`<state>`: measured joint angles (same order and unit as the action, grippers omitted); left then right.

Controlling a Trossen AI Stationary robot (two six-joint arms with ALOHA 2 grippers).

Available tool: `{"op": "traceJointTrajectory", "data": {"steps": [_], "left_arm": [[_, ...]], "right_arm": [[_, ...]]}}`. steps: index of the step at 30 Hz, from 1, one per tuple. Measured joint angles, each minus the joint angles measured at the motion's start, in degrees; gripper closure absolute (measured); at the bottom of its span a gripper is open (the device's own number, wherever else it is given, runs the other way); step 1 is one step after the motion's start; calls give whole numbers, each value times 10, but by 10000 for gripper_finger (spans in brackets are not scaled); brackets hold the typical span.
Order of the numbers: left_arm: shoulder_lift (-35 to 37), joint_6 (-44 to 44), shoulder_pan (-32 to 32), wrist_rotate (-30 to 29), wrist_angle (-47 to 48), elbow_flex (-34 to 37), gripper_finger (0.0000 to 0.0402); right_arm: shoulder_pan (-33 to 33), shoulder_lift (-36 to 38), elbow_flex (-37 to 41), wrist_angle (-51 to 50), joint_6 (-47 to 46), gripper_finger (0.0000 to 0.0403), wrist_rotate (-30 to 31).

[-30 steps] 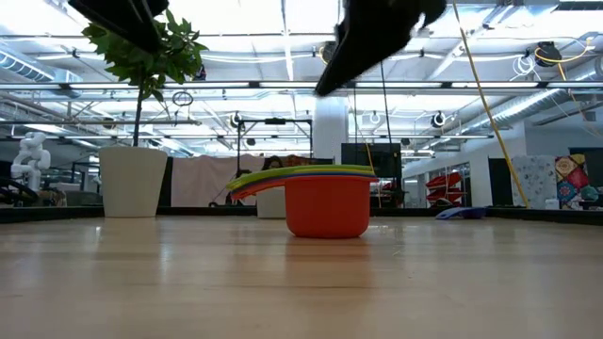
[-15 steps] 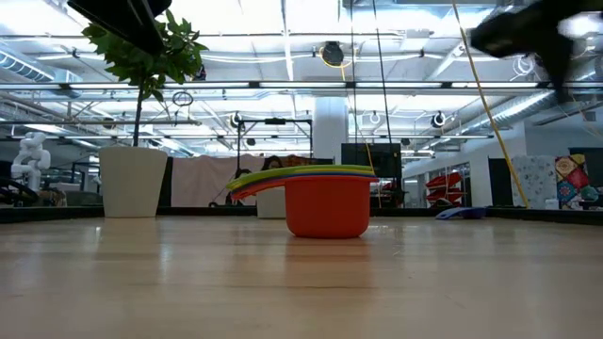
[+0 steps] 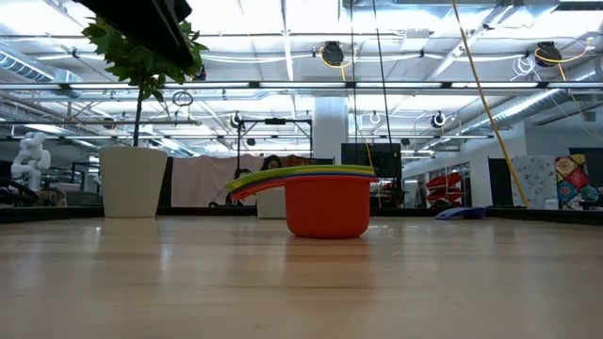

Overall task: Nest measuring cups in basket
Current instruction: Stack the light blue measuring cup on top of the green measuring cup

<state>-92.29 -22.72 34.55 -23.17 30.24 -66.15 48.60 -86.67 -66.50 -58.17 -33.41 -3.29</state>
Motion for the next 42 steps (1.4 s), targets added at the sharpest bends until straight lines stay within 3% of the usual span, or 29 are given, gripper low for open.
{"op": "traceJointTrajectory", "data": {"steps": [5, 11, 17, 28, 42], "left_arm": [[0, -26, -4, 21, 49, 0, 270], [0, -209, 43, 160, 206, 0, 270], [0, -344, 107, 232, 230, -1, 270], [0, -522, 133, 255, 229, -22, 270], [0, -756, 175, 264, 226, -22, 270]], "right_arm": [[23, 0, 0, 9, -51, 270, 26], [19, 0, 0, 18, -38, 270, 78], [6, 0, 0, 13, -12, 270, 93], [-14, 0, 0, -5, 26, 270, 110], [-12, 0, 38, 6, -1, 270, 107]]}}
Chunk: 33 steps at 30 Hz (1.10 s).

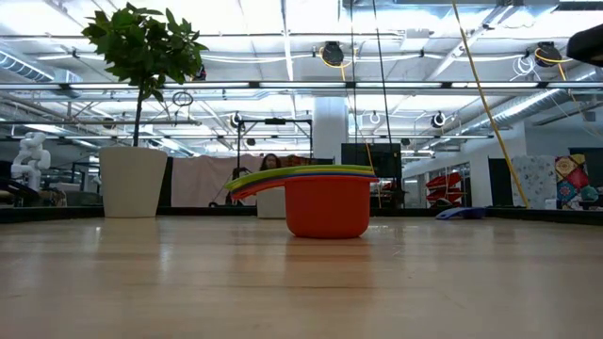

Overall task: Nest measuring cups in basket
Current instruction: Stack the light blue measuring cup on top of the green measuring cup

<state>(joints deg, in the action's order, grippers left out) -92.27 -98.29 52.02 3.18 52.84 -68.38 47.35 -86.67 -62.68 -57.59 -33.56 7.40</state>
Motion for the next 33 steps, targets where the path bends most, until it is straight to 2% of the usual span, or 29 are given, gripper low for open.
{"op": "traceJointTrajectory", "data": {"steps": [6, 10, 21, 33], "left_arm": [[-5, -122, 26, 0, -5, 11, 270], [-30, -154, 40, 1, -9, 13, 270], [-96, -109, 30, 12, -18, 13, 270], [-99, -85, 26, 18, 6, 8, 270]], "right_arm": [[0, 0, 0, 29, 25, 270, 17], [0, 0, 0, 34, 48, 270, 19], [-16, 0, 0, 45, 75, 270, 31], [-16, 0, 0, 65, 62, 270, 29]]}}
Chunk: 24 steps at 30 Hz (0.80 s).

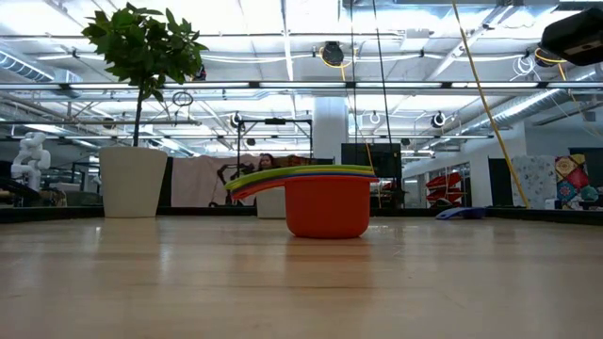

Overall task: Nest measuring cups in basket
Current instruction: Stack the light blue measuring cup on top of the green measuring cup

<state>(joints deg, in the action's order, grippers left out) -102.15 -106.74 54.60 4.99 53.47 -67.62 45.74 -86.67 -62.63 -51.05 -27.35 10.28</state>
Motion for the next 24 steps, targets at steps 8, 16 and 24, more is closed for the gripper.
{"op": "traceJointTrajectory", "data": {"steps": [8, 16, 24], "left_arm": [[1, 26, -11, -29, 75, -44, 270], [1, -2, 0, -1, 128, -53, 270], [1, -25, 12, 1, 108, -40, 270]], "right_arm": [[0, 0, 0, 0, 0, 270, 0], [0, 0, 0, 2, 0, 270, 1], [0, 0, 0, 3, -6, 270, 1]]}}
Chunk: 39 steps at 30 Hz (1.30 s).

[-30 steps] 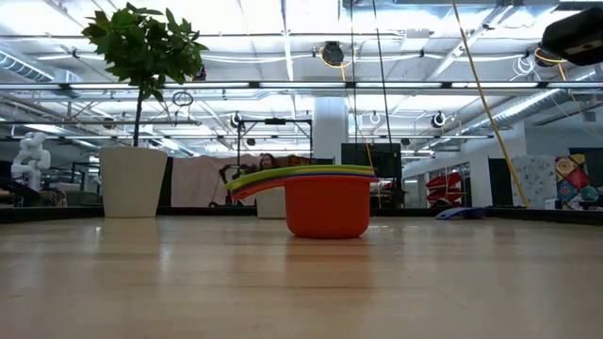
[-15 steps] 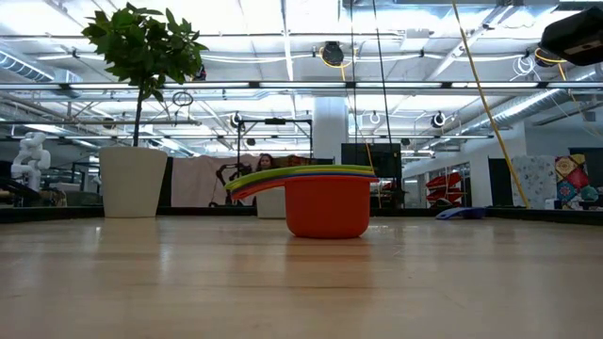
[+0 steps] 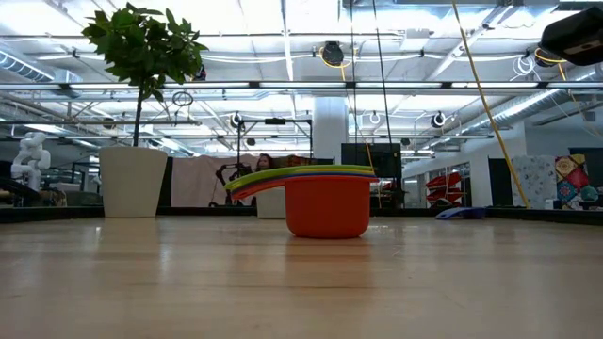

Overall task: Nest measuring cups in basket
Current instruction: Stack the light blue measuring cup on top of the green measuring cup

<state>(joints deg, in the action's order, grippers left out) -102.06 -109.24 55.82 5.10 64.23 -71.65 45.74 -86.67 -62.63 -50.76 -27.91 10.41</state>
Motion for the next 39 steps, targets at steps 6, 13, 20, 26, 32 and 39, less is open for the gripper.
{"op": "traceJointTrajectory", "data": {"steps": [6, 13, 20, 26, 32, 39], "left_arm": [[0, -6, 2, 0, -15, 9, 270], [0, -10, 6, 0, -17, 9, 270], [-12, -24, 11, -6, -28, 10, 270], [-38, -14, 13, -6, -41, 10, 244], [-39, -17, 17, -8, -41, 10, 210], [-39, -9, 17, -9, -39, 10, 261]], "right_arm": [[0, 0, 0, 7, -5, 270, 0], [0, 0, 0, 15, -6, 270, 0], [0, 0, 0, 26, -6, 270, 0], [0, 0, 0, 26, -5, 270, 0], [0, 0, 0, 25, -5, 270, 0], [0, 0, 0, 26, -8, 270, 0]]}}
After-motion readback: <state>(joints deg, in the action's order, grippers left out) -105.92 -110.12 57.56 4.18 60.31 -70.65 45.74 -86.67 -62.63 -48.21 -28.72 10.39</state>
